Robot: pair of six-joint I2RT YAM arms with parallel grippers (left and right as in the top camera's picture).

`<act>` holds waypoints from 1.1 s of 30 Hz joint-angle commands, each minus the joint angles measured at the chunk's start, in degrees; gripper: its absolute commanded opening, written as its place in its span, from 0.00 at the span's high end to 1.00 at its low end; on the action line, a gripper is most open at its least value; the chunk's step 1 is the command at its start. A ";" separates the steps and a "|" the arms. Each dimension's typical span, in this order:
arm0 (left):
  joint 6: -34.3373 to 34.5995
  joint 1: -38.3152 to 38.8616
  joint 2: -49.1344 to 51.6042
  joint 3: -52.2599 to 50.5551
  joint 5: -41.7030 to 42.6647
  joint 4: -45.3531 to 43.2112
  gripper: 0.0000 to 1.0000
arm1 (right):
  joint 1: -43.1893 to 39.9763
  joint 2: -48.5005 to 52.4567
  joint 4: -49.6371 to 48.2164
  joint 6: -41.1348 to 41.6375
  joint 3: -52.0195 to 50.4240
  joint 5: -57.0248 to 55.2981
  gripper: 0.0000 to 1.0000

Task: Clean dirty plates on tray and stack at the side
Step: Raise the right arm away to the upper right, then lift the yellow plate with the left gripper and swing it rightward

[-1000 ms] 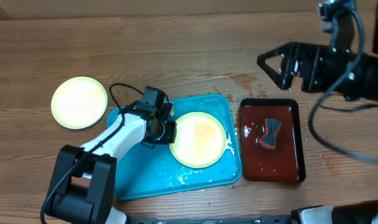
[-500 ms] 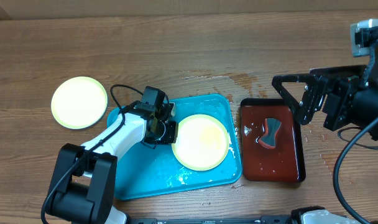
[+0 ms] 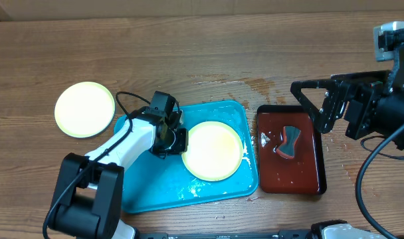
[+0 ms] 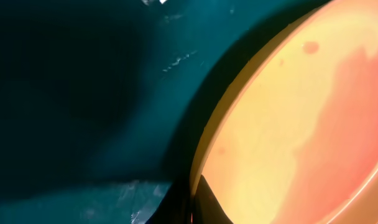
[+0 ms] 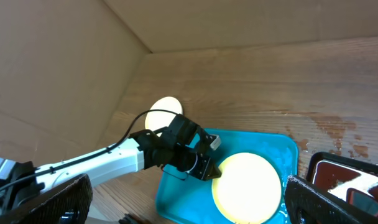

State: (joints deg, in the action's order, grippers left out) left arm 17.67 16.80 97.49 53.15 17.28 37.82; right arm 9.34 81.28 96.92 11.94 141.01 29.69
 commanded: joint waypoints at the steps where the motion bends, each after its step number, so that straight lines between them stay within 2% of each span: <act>1: 2.12 0.42 -5.11 4.17 -4.68 1.70 0.95 | -0.33 -0.11 -0.13 -0.48 0.83 -3.04 0.00; 6: 5.14 1.70 -10.03 8.83 -11.02 7.02 0.96 | -0.33 -0.11 -0.15 -0.46 0.83 -8.46 0.00; 12: 6.40 3.96 -12.90 14.01 -14.84 11.56 0.96 | -0.33 -0.11 0.11 -0.02 0.81 -17.22 0.00; 20: 6.82 11.96 -12.96 22.49 -23.69 15.87 0.96 | -0.33 -0.11 0.07 1.73 0.81 -23.91 0.00; 26: 7.67 17.53 -11.58 28.48 -28.79 16.33 0.96 | -0.33 -0.11 0.02 4.39 0.83 -27.26 0.00; 33: 7.63 18.82 -4.00 34.73 -27.67 16.41 0.96 | -0.33 -0.72 -0.98 4.57 0.83 -27.10 0.00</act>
State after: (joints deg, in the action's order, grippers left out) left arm 24.08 34.92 89.58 84.86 -9.15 54.28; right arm 9.34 81.25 96.90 15.86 141.01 3.64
